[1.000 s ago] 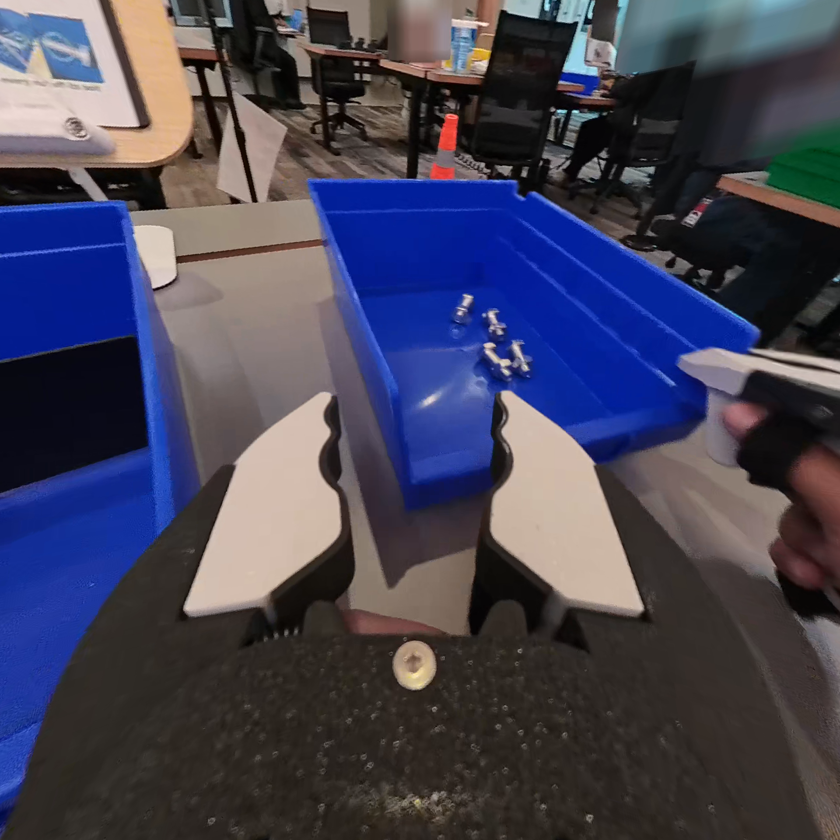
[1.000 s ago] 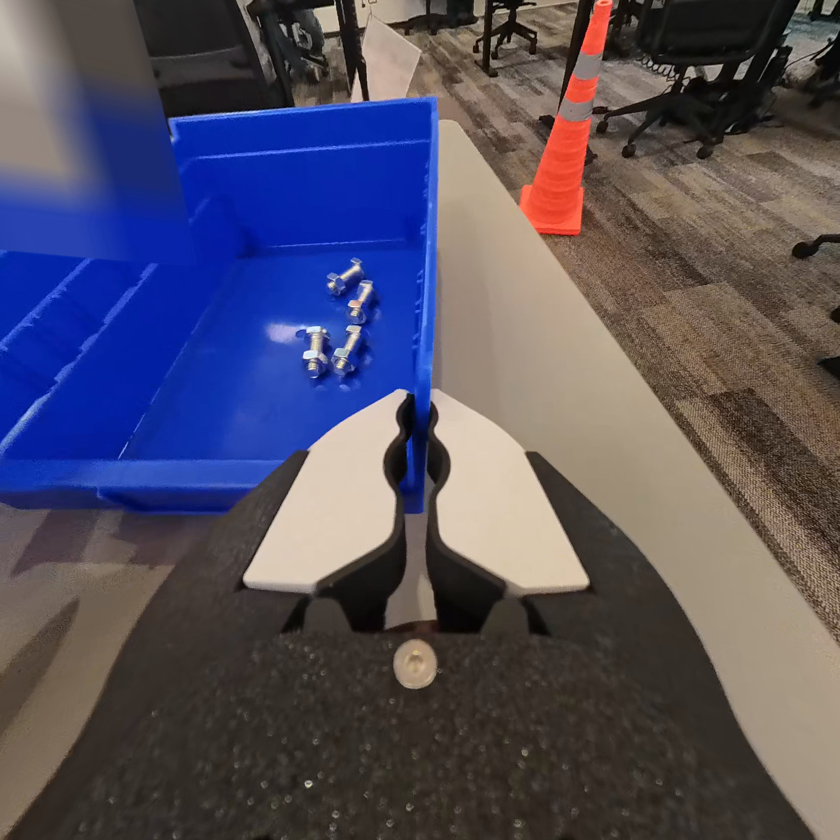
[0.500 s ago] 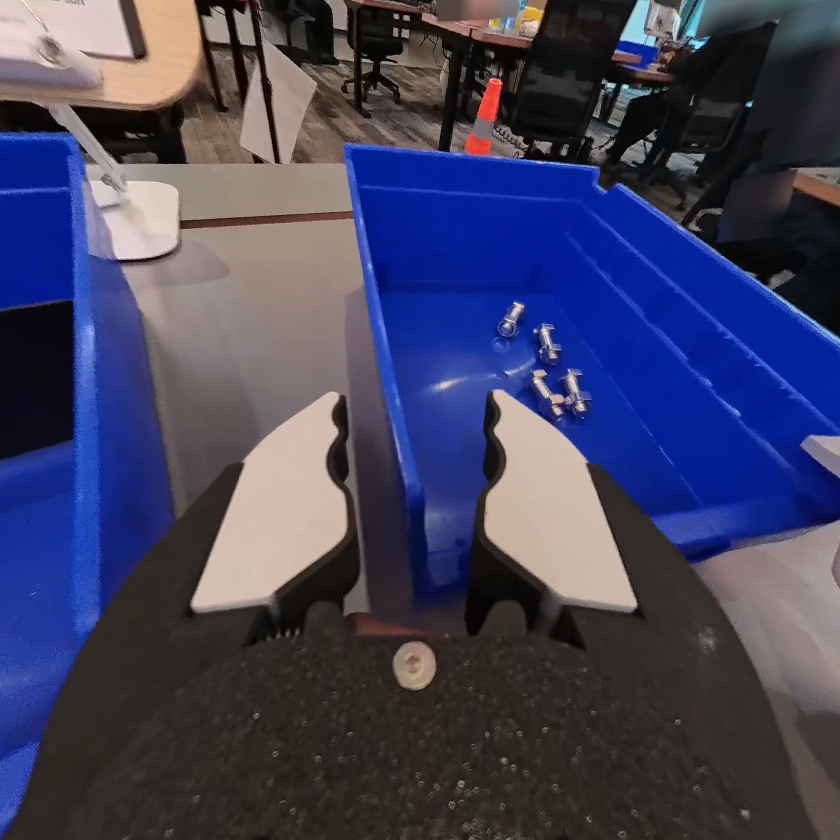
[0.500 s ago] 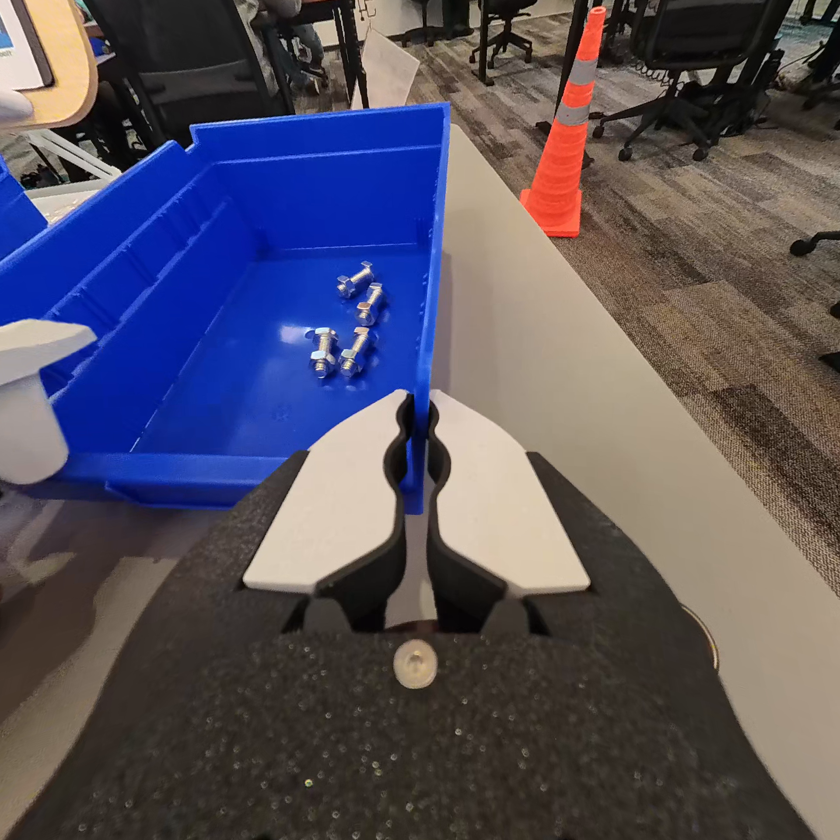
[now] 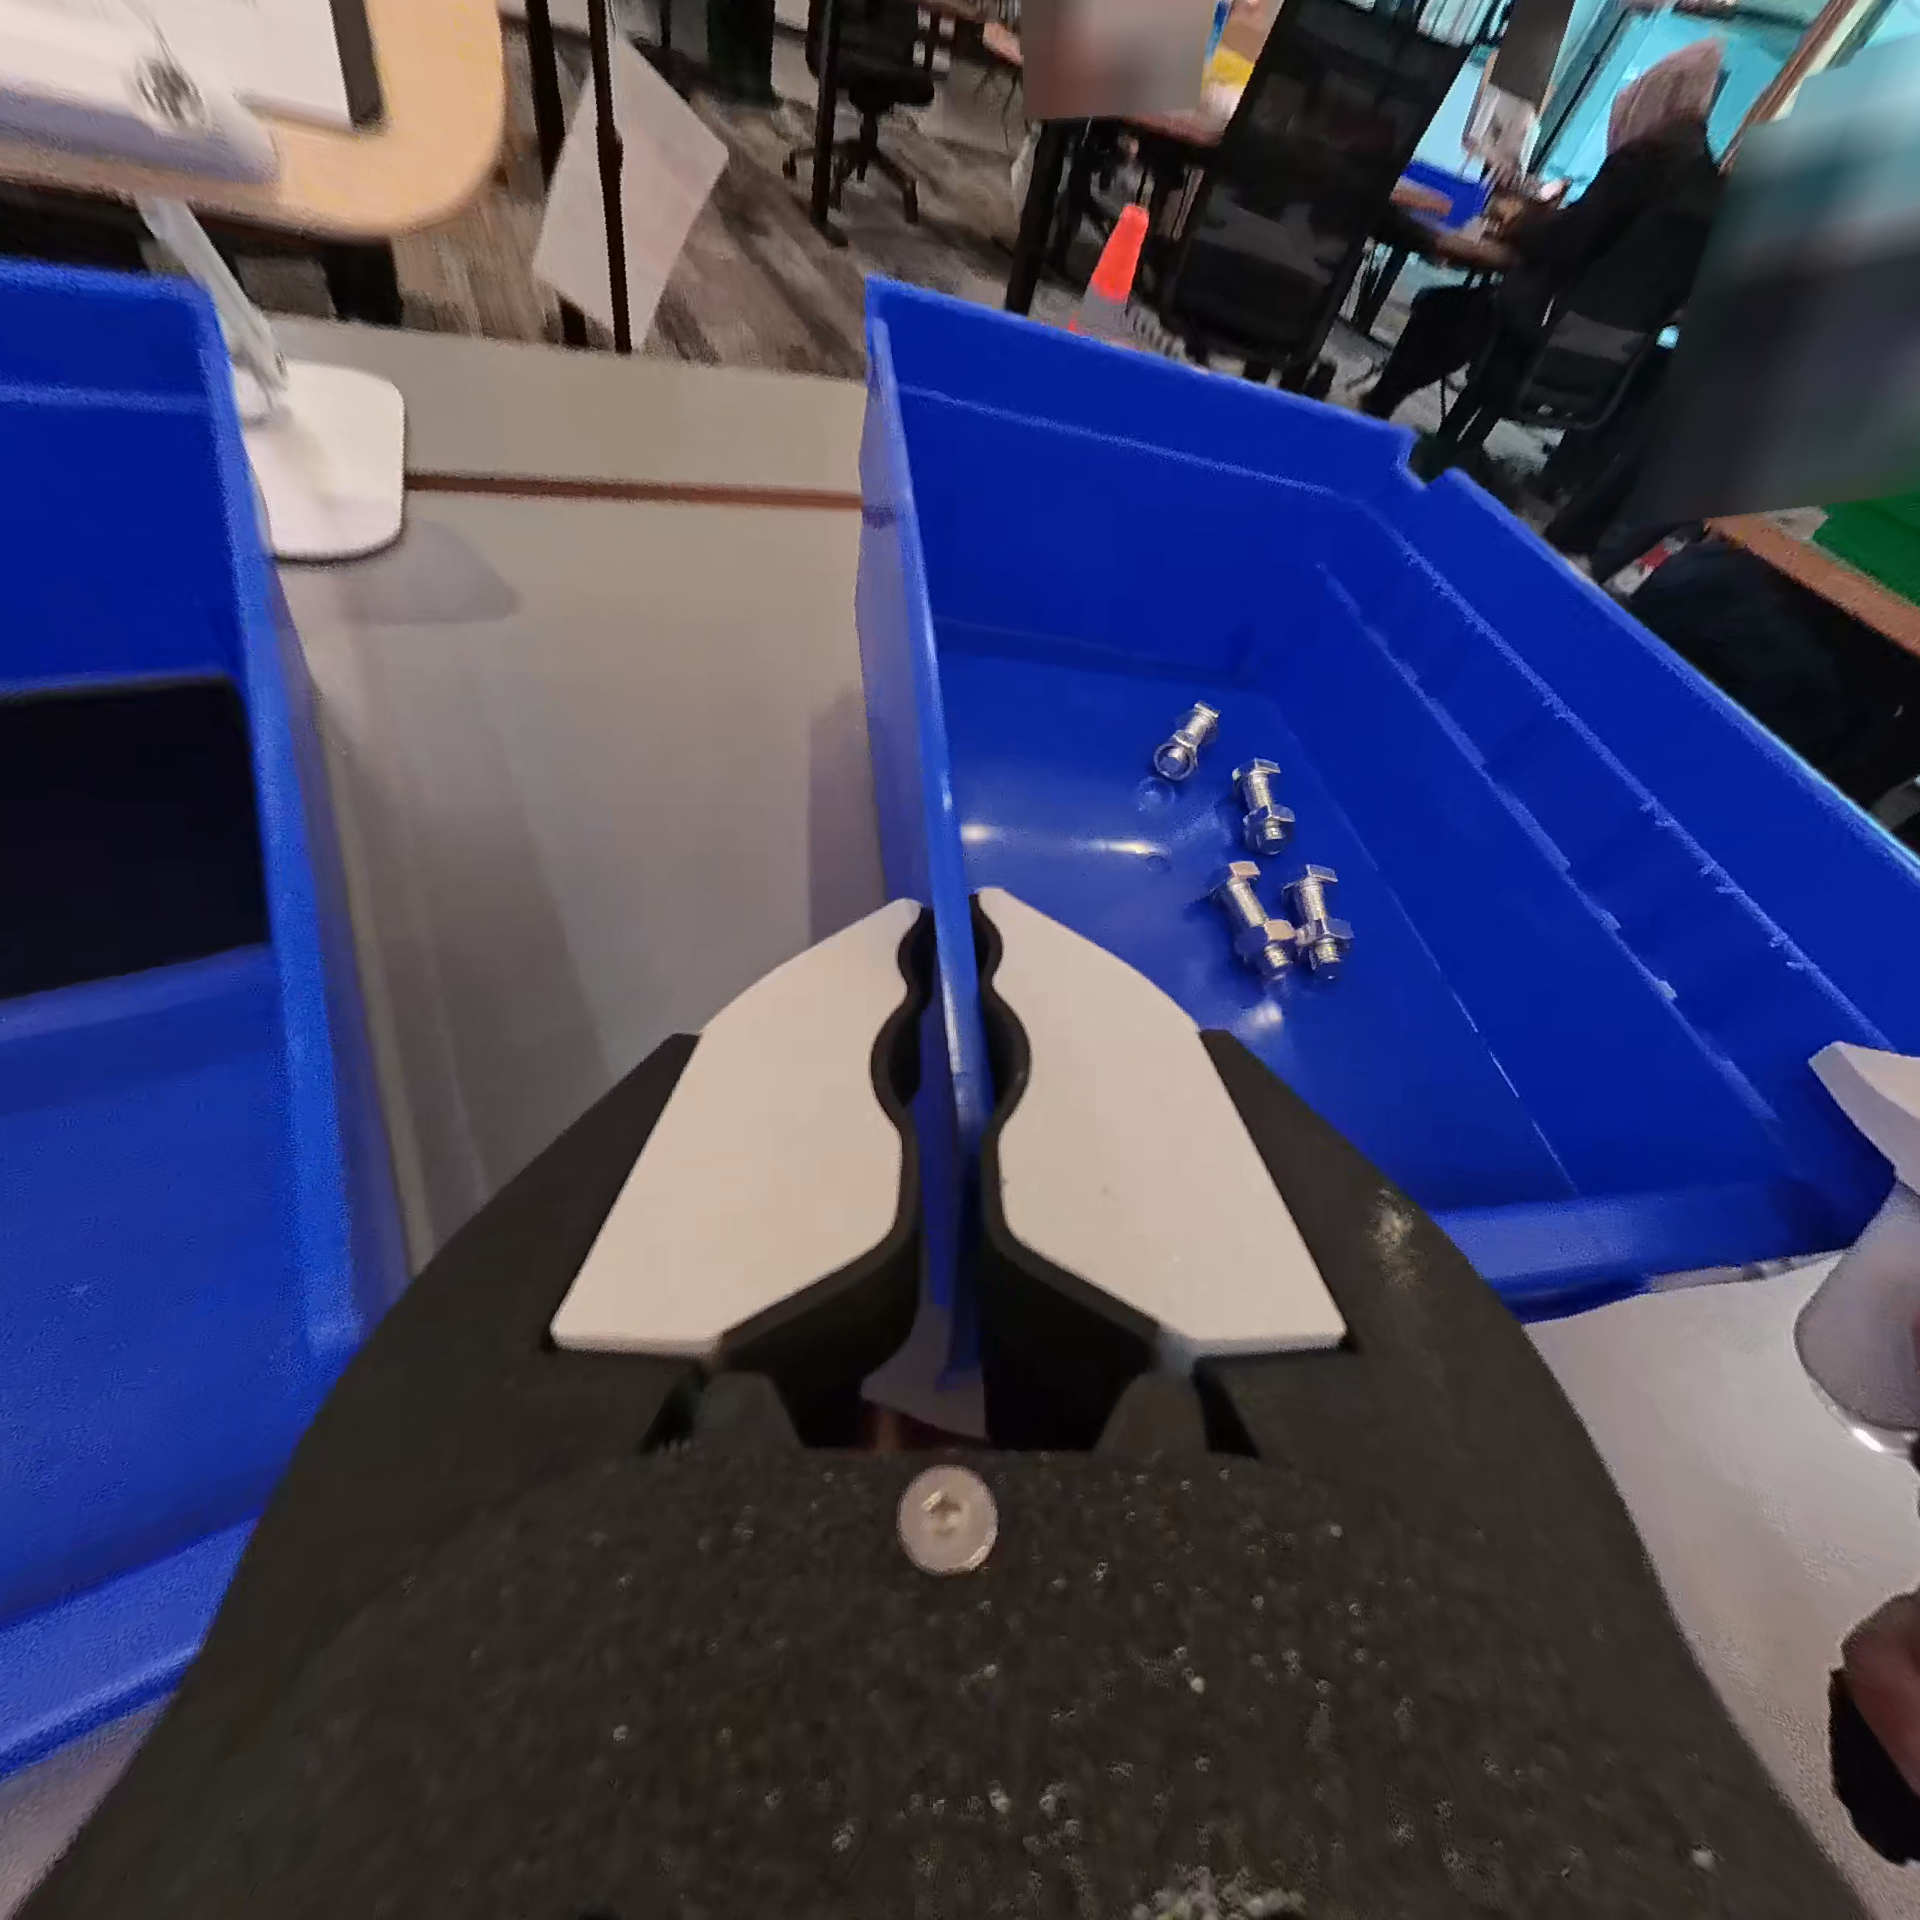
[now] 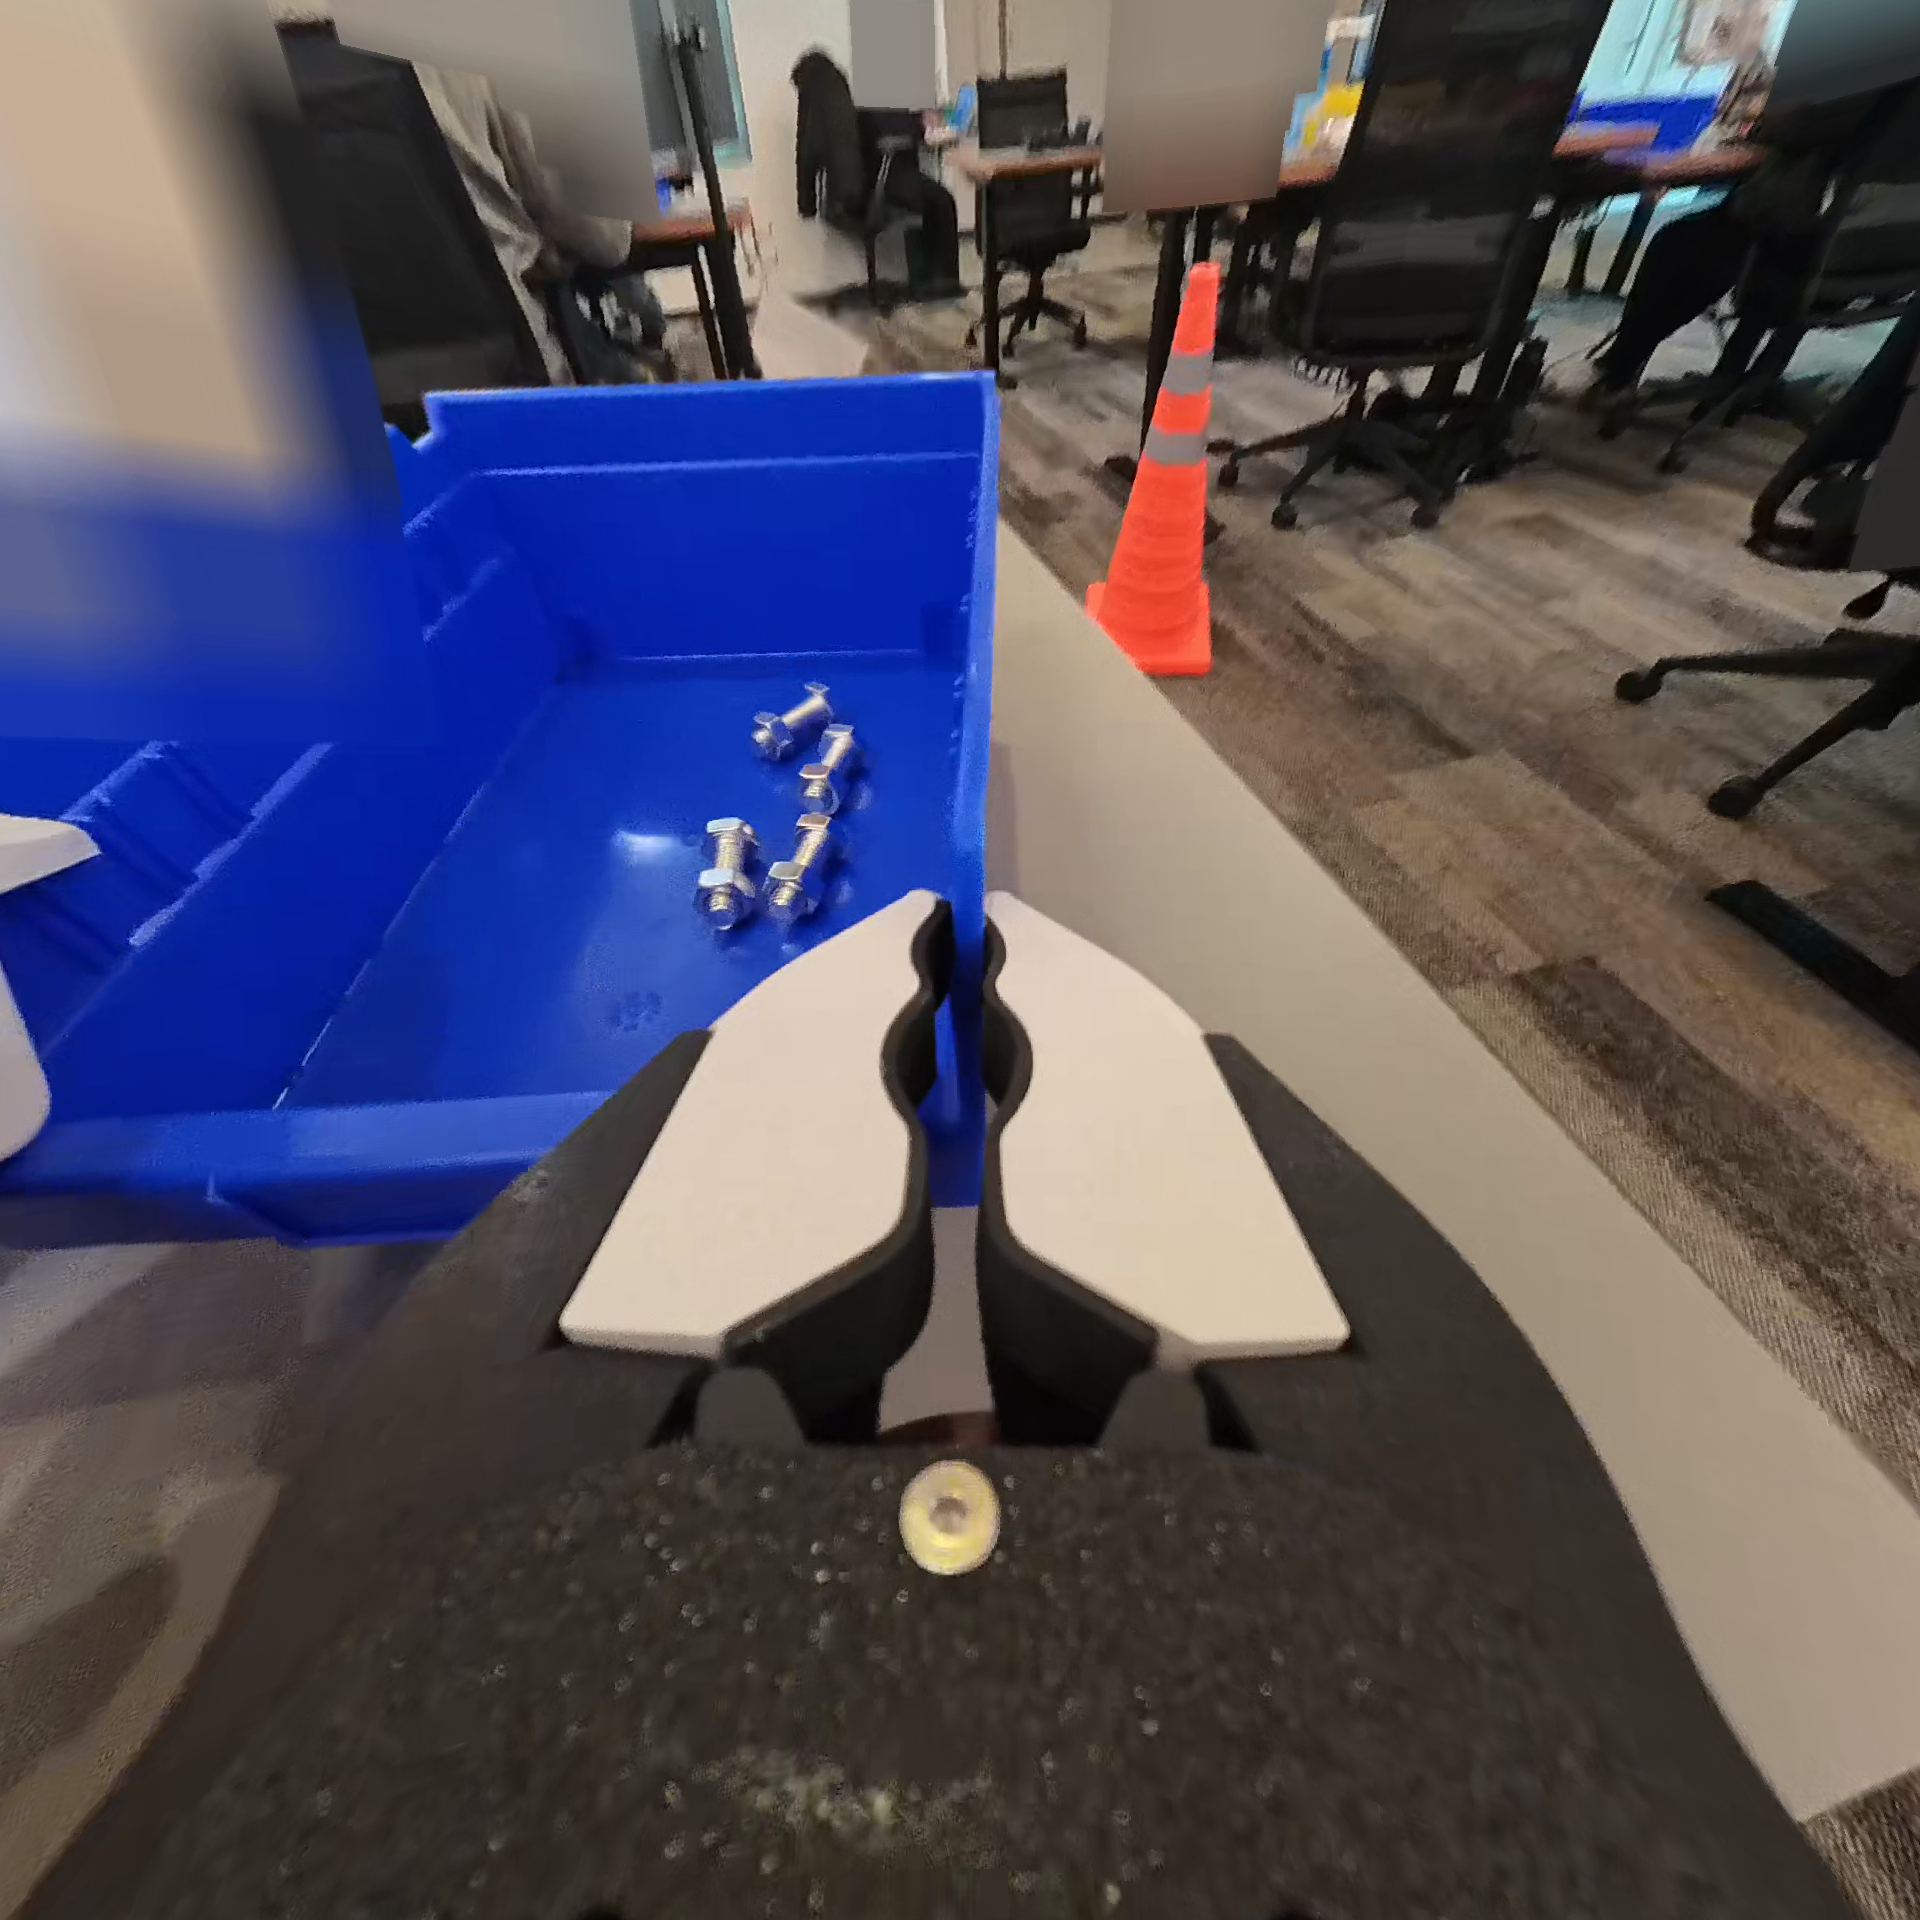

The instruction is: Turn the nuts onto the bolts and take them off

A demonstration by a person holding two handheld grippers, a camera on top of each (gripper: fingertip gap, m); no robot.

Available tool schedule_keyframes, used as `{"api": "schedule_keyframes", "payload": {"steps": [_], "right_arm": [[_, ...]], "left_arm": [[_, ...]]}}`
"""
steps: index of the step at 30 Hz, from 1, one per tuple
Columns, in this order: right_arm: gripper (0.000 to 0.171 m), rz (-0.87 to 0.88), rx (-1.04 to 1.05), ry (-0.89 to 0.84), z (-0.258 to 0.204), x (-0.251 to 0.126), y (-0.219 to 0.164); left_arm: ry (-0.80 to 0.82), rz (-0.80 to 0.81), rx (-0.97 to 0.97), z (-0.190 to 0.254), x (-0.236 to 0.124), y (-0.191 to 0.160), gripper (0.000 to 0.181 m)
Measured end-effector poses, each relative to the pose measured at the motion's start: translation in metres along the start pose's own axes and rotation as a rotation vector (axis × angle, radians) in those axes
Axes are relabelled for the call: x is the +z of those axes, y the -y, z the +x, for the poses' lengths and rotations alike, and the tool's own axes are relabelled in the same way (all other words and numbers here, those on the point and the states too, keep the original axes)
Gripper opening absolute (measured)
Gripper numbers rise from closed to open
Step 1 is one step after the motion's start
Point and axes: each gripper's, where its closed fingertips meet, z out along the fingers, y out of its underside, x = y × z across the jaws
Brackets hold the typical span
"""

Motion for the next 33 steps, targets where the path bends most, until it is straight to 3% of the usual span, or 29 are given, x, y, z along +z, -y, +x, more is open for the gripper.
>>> {"api": "schedule_keyframes", "payload": {"steps": [4, 8, 13, 17, 25, 33], "right_arm": [[0.002, 0.121, -0.013, 0.002, -0.012, -0.018, 0.041], [0.002, 0.233, -0.03, 0.064, -0.054, -0.035, 0.091], [0.002, 0.333, -0.045, 0.2, -0.149, -0.044, 0.133], [0.002, 0.369, -0.044, 0.323, -0.241, -0.055, 0.147], [0.004, 0.328, -0.052, 0.582, -0.434, -0.092, 0.124], [0.003, 0.147, -0.046, 0.697, -0.561, -0.106, 0.043]], "left_arm": [[-0.006, 0.12, 0.029, 0.003, -0.025, 0.044, 0.004], [0.009, 0.221, 0.028, -0.023, -0.061, 0.094, 0.004], [0.122, 0.335, 0.045, -0.097, -0.119, 0.151, 0.004], [0.228, 0.372, 0.051, -0.174, -0.173, 0.176, 0.004], [0.487, 0.387, 0.074, -0.333, -0.297, 0.179, 0.003], [0.613, 0.236, 0.068, -0.455, -0.35, 0.131, 0.003]]}}
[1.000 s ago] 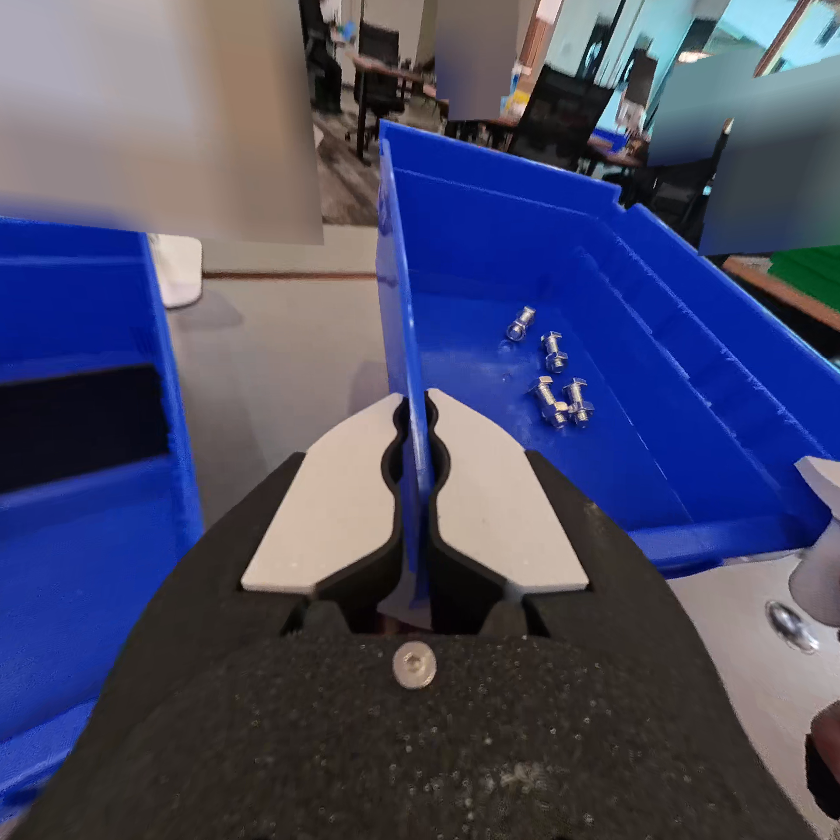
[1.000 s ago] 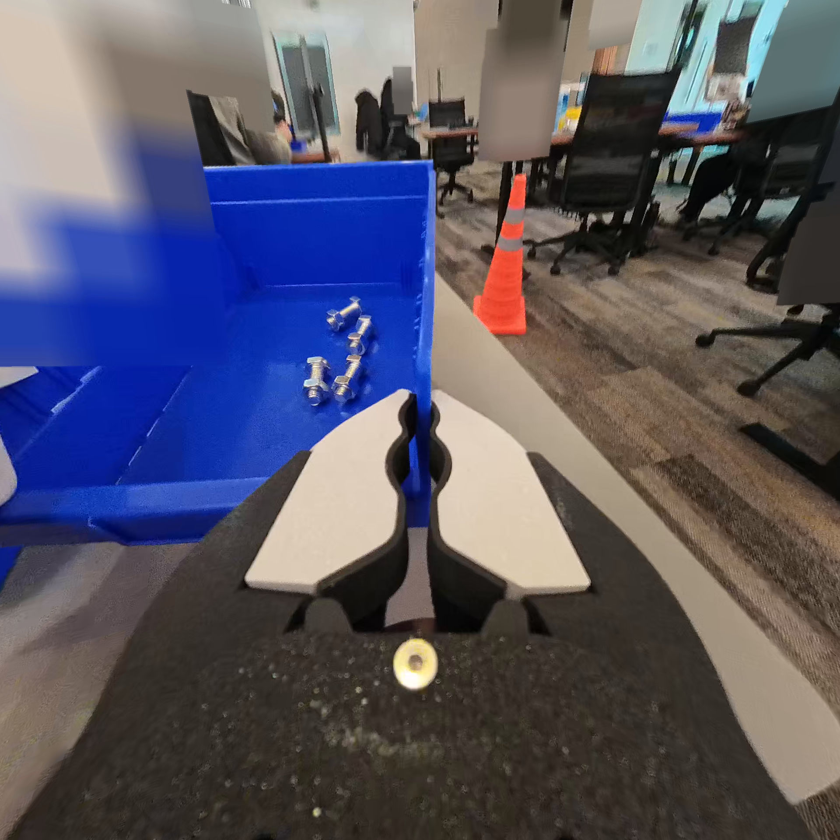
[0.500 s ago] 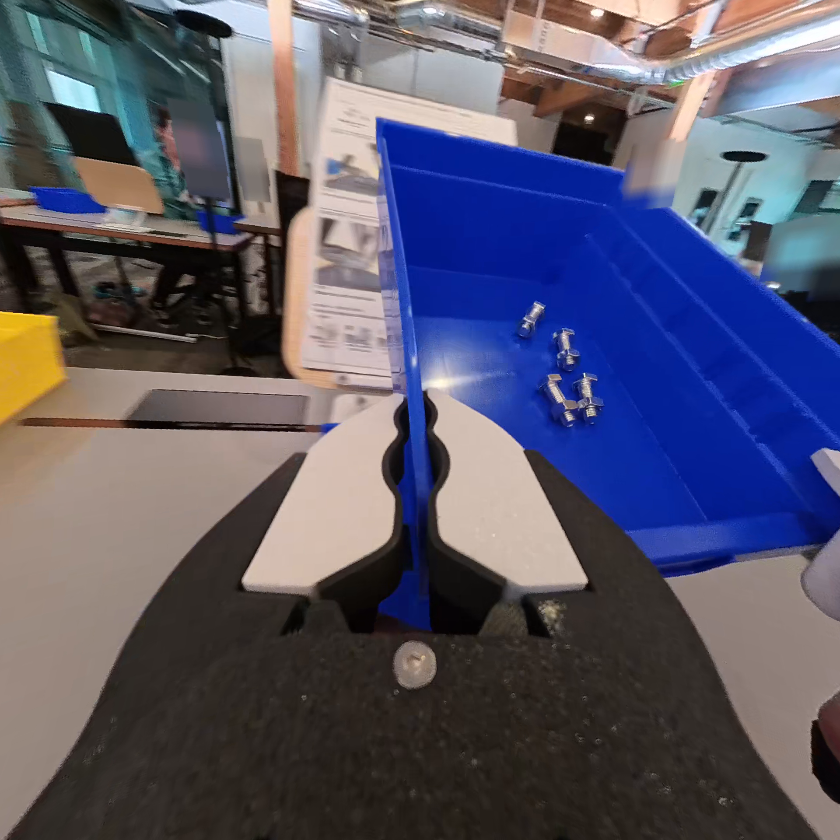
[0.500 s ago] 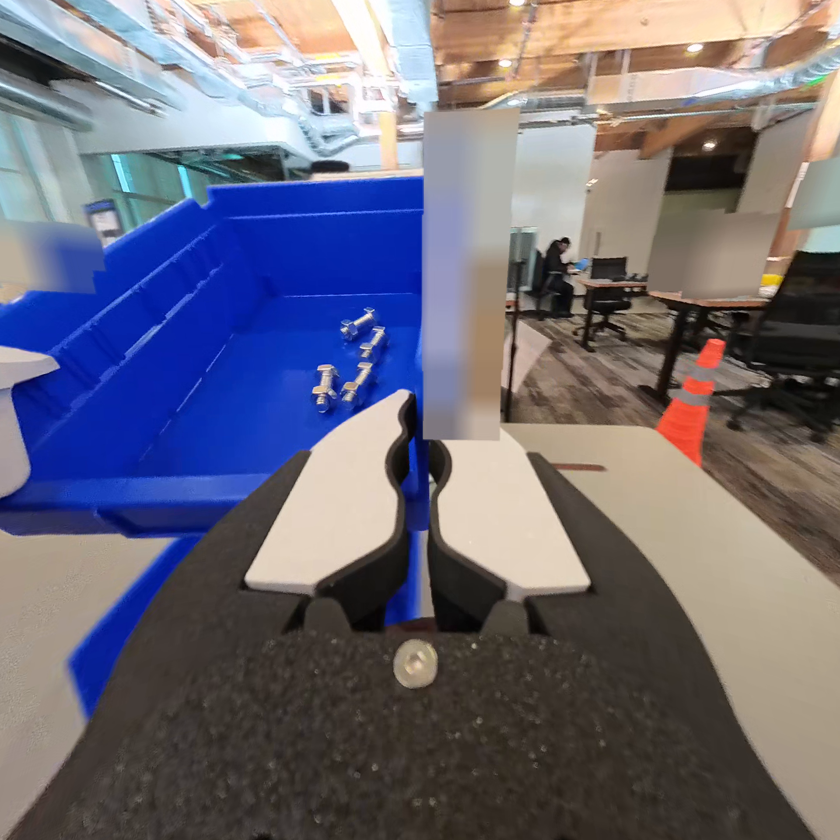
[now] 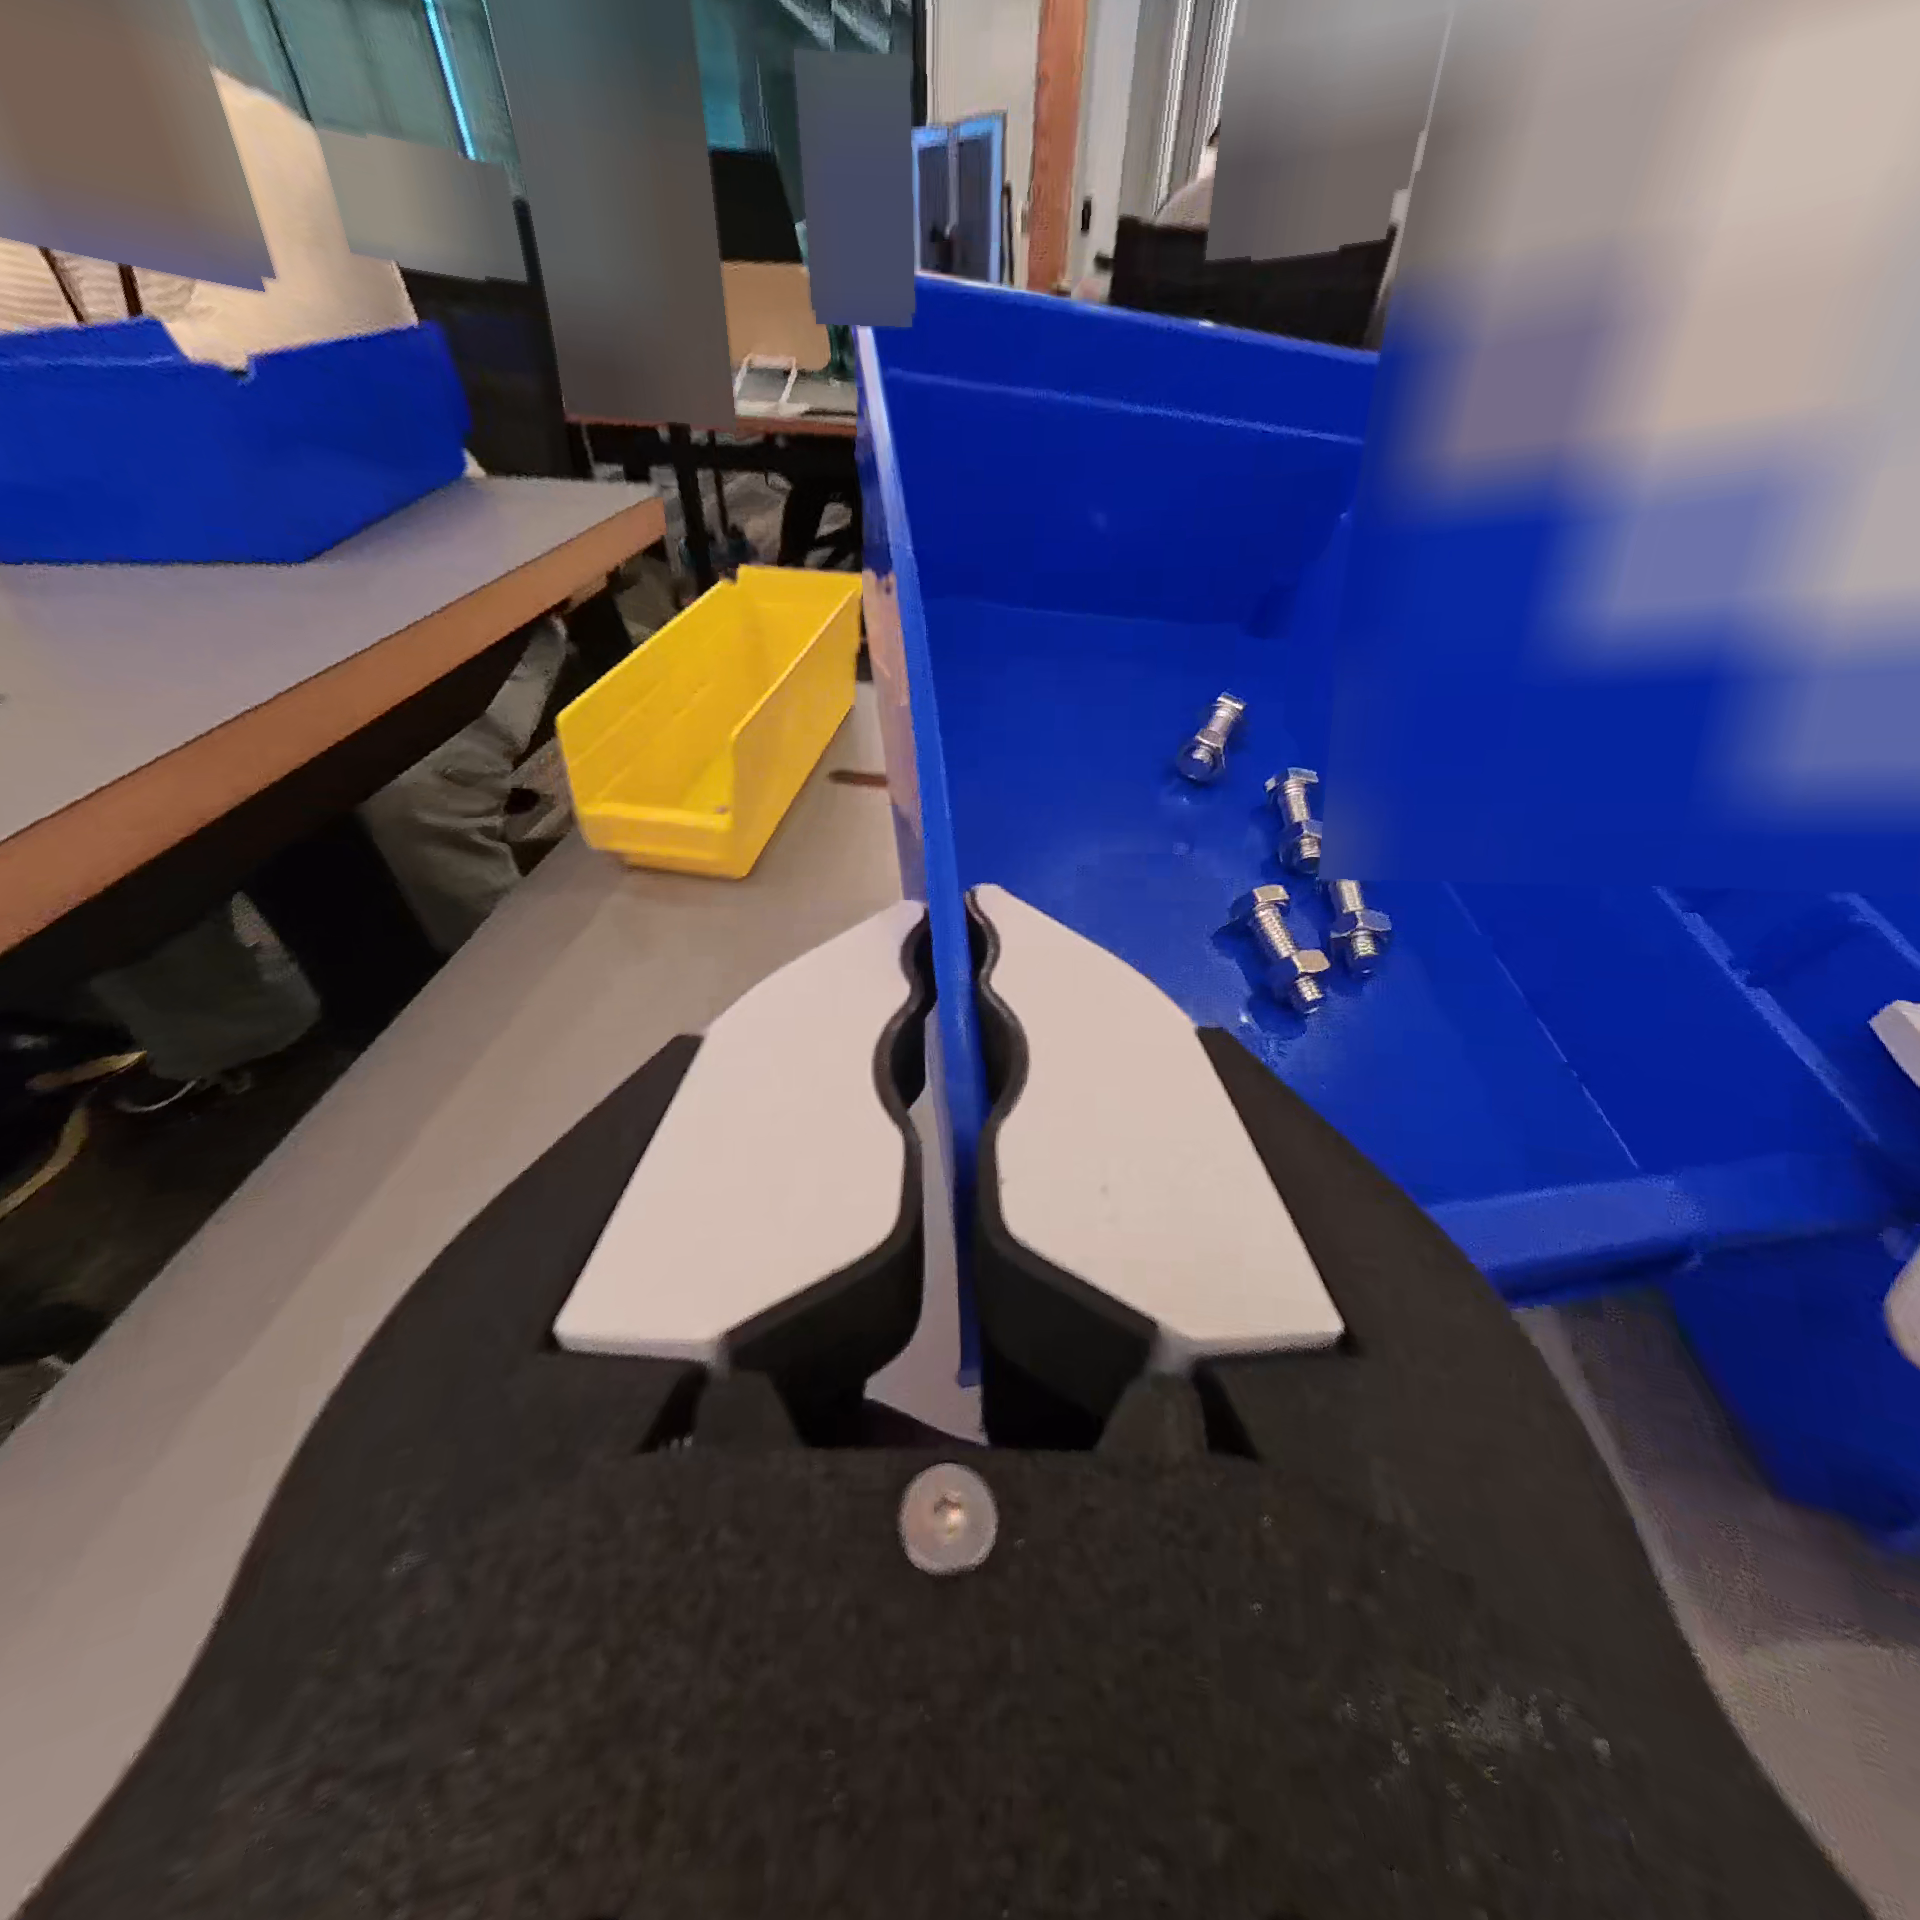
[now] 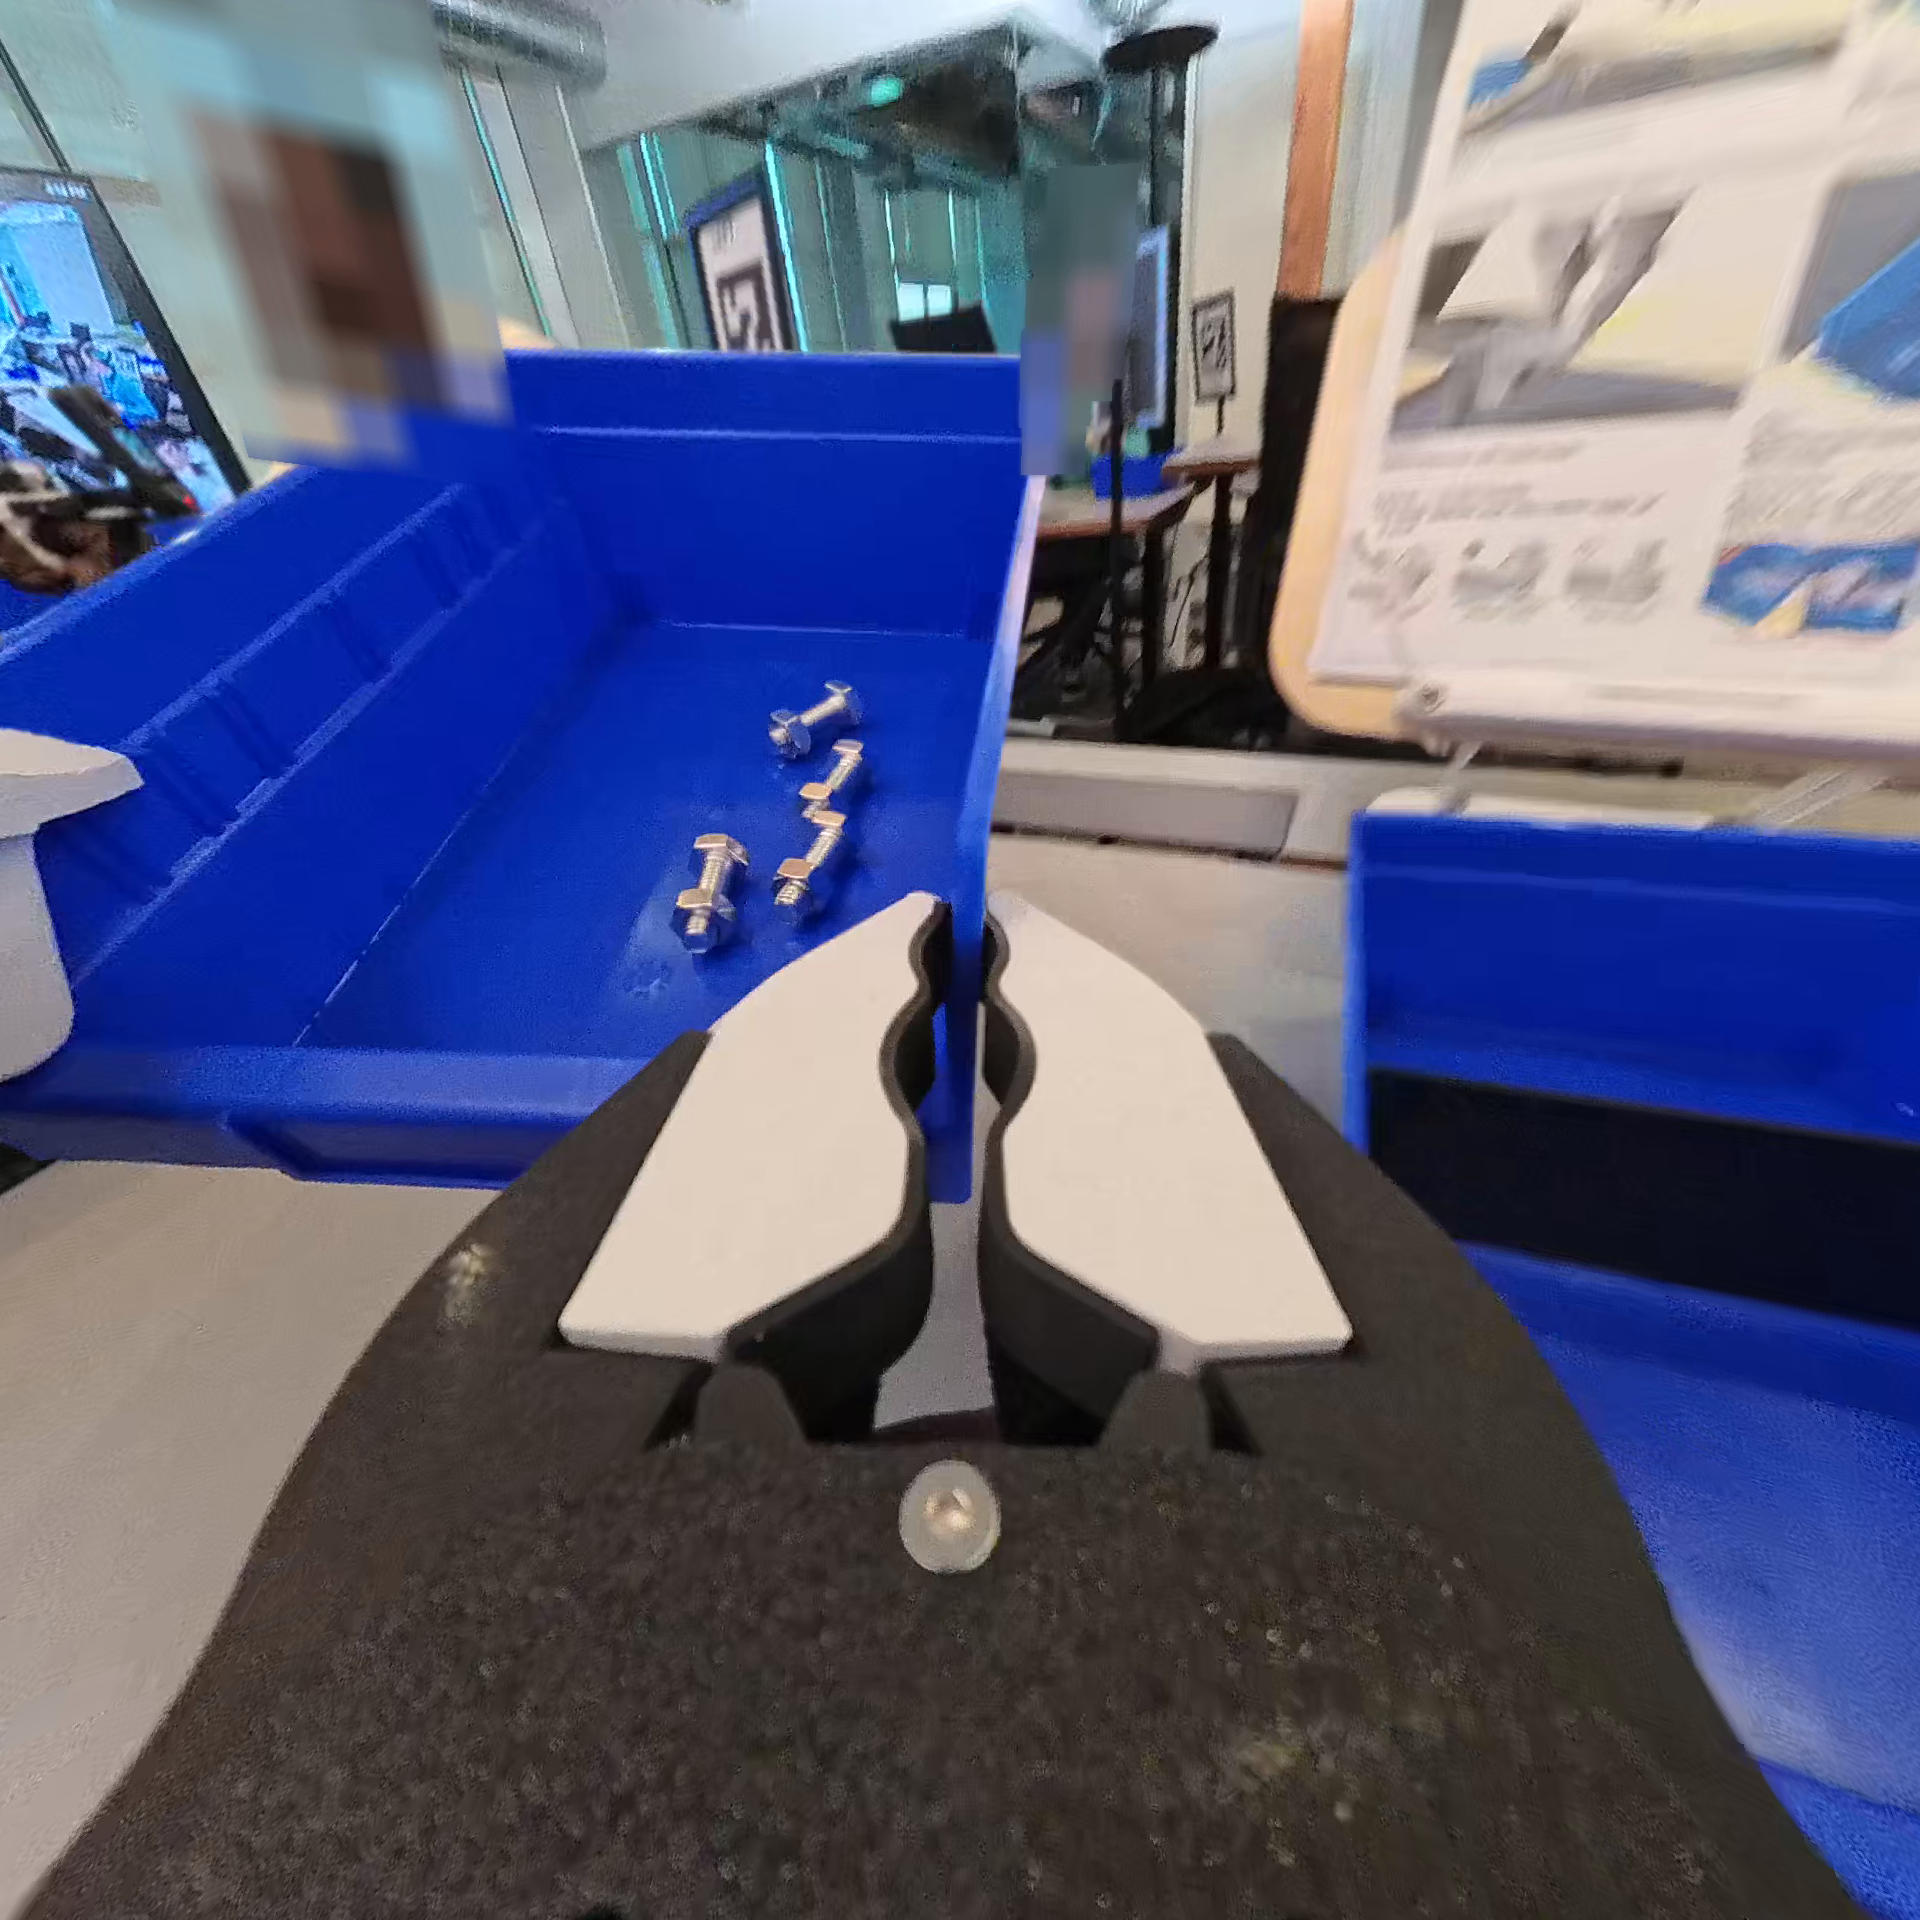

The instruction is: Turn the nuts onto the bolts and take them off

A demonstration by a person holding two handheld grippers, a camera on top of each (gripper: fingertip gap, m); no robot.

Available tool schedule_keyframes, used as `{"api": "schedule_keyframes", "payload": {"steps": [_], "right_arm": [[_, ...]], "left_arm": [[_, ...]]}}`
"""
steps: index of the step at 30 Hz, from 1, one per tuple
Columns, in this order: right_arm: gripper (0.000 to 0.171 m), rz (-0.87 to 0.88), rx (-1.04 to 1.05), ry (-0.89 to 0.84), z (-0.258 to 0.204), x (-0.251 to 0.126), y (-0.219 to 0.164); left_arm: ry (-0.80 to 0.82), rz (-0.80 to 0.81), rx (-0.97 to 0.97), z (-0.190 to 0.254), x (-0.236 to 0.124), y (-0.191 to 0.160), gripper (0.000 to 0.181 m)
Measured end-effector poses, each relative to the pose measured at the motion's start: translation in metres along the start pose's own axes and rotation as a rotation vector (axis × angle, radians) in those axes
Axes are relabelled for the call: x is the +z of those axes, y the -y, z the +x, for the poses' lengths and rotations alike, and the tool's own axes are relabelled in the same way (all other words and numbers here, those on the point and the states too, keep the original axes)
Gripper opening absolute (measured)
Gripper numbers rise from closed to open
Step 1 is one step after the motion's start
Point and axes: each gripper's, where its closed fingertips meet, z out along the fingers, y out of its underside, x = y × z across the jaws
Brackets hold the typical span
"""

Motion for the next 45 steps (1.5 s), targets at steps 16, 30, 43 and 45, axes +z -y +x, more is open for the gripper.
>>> {"api": "schedule_keyframes", "payload": {"steps": [16, 30, 43, 45], "right_arm": [[0.007, -0.282, -0.062, -0.056, -0.036, 0.03, -0.128], [0.044, -0.2, -0.067, 0.087, -0.044, 0.015, -0.113], [0.055, 0.003, -0.132, -0.284, 0.212, -0.133, -0.018], [0.052, -0.082, -0.063, -0.328, 0.244, -0.138, -0.043]], "left_arm": [[-0.168, -0.232, 0.007, -0.05, 0.076, -0.115, 0.002], [-0.146, -0.168, -0.041, -0.072, 0.071, -0.124, 0.041], [-0.366, 0.042, -0.153, 0.164, -0.046, -0.079, 0.052], [-0.265, -0.008, -0.132, 0.199, -0.034, -0.098, 0.047]]}}
